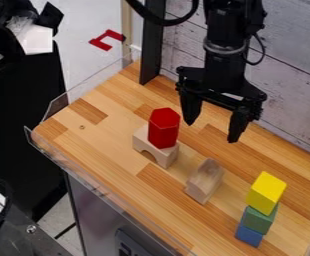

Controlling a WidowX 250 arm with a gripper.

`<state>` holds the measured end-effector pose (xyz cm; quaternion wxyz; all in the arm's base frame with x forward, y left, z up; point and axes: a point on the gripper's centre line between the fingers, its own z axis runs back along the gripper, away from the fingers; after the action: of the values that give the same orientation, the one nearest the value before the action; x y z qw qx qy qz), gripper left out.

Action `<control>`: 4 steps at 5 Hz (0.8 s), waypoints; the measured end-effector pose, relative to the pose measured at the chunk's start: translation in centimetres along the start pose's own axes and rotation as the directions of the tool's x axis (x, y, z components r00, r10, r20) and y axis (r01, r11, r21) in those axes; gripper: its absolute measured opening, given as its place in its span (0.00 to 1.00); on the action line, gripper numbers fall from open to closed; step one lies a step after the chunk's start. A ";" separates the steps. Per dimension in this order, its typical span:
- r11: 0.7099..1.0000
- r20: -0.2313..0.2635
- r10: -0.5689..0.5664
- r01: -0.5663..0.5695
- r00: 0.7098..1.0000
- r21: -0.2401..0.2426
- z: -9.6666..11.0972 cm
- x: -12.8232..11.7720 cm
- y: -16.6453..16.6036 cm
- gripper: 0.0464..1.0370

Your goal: Remove the red hexagon from the top of the arch and put it on top of the yellow cube

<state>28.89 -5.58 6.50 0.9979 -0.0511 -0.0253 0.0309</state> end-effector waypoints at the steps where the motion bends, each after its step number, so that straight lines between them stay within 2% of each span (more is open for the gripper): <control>1: 1.000 -0.038 0.003 -0.003 0.999 0.007 -0.9 -0.5 0.2 0.96; 2: 1.000 -0.037 0.005 -0.005 0.999 -0.014 -0.9 -0.5 -0.1 0.96; 4: 0.999 -0.045 0.031 -0.031 0.999 -0.006 -1.2 -0.6 0.6 0.96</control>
<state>28.35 -5.10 5.24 0.9974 -0.0557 -0.0023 0.0452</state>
